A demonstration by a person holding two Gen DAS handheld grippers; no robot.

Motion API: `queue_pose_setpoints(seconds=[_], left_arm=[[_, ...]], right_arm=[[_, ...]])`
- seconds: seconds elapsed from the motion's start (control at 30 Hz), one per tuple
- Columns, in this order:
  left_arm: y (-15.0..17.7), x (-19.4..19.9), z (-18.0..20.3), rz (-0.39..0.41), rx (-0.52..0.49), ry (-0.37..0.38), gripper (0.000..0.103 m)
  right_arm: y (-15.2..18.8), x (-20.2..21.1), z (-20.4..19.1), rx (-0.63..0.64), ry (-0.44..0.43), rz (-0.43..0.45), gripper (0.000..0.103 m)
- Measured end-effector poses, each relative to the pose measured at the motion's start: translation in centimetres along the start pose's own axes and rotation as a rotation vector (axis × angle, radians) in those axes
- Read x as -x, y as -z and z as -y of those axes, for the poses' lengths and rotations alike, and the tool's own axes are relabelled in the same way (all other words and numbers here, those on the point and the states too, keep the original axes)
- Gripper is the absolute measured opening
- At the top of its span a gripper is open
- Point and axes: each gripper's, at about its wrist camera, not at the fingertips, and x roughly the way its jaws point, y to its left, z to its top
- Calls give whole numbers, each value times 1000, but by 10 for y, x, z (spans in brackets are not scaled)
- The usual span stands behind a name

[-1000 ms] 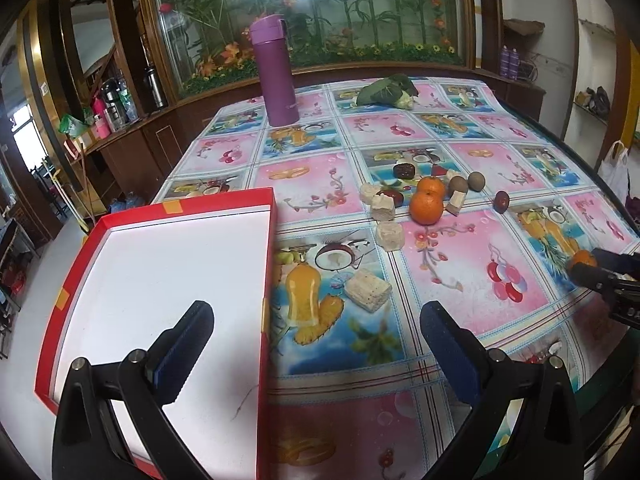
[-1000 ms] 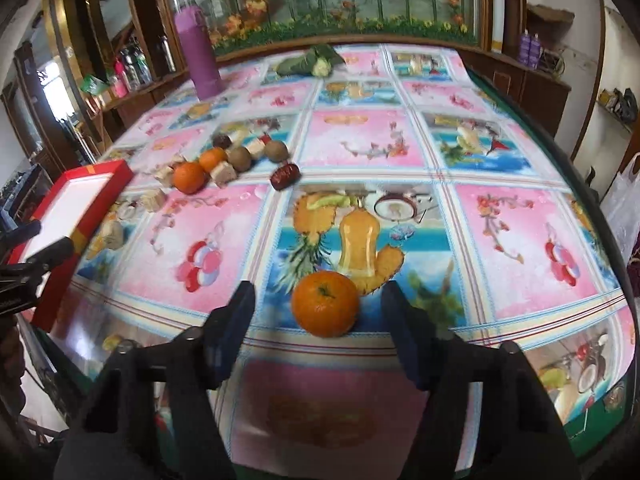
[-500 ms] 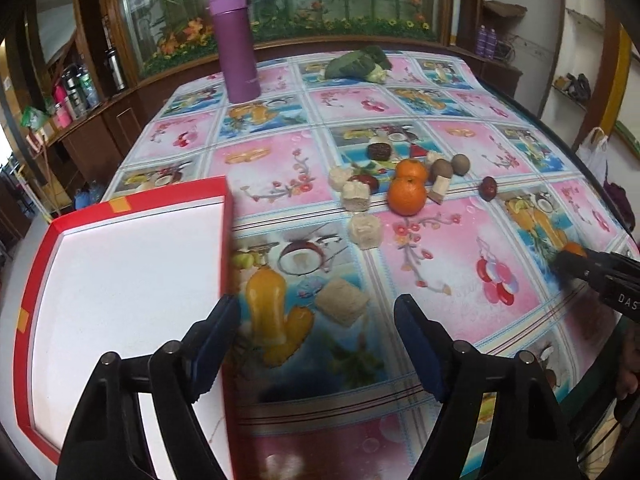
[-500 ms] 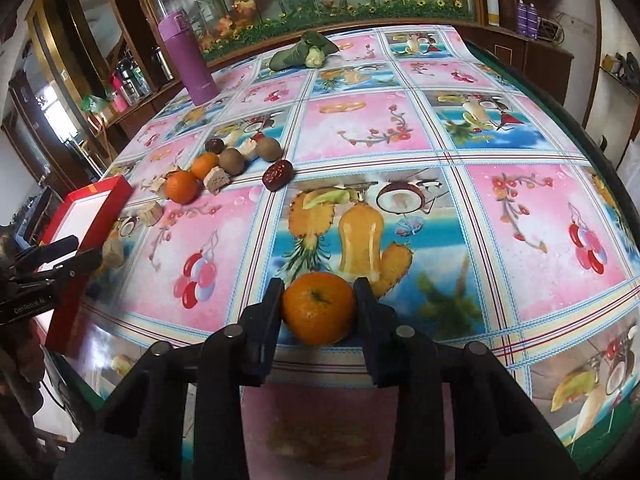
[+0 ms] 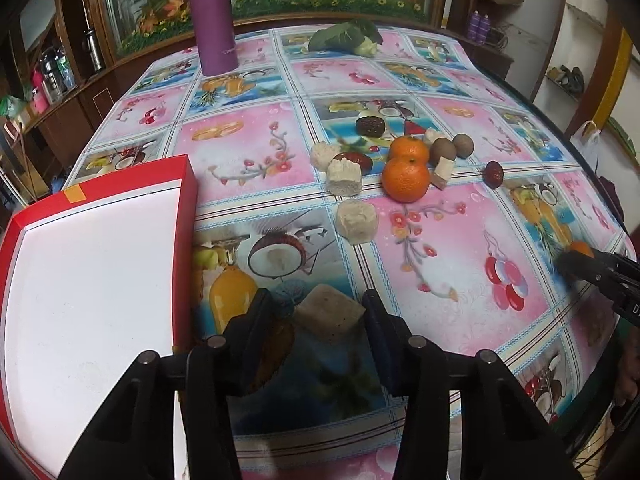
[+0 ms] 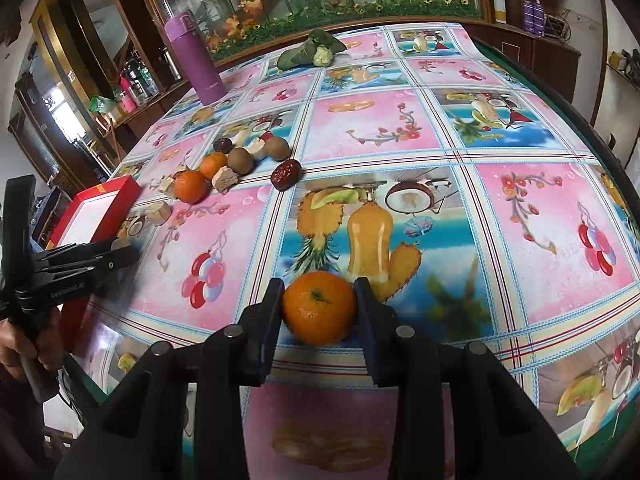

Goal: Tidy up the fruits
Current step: 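Grasp a mandarin orange with the right tool while the left tool grasps a pale cake square, then carry the orange and cake square into the white tray while opening both tools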

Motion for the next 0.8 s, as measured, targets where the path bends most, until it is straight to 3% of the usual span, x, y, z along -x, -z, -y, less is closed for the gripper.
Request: queue_pose_setpoints(seconds=[0.1,0.4,0.5,0.63,0.8], left_arm=[[1,1,2,14,-10,11,34],[4,7,2,28,5,50,33],[8,29,2,78,8,58,33],[13,64,-14,160,58,59,33],[25,99,-55,244,136,-66,33]], right_arm=[[0,0,0,1,2,0,37],[-1,0,-1,-14,16,10,37],[-3,-2,-8,-39,-22,7,37],[-10,-10,-48,17,-79,-1,37],[-25,-18,-126,166,-161,21,38]])
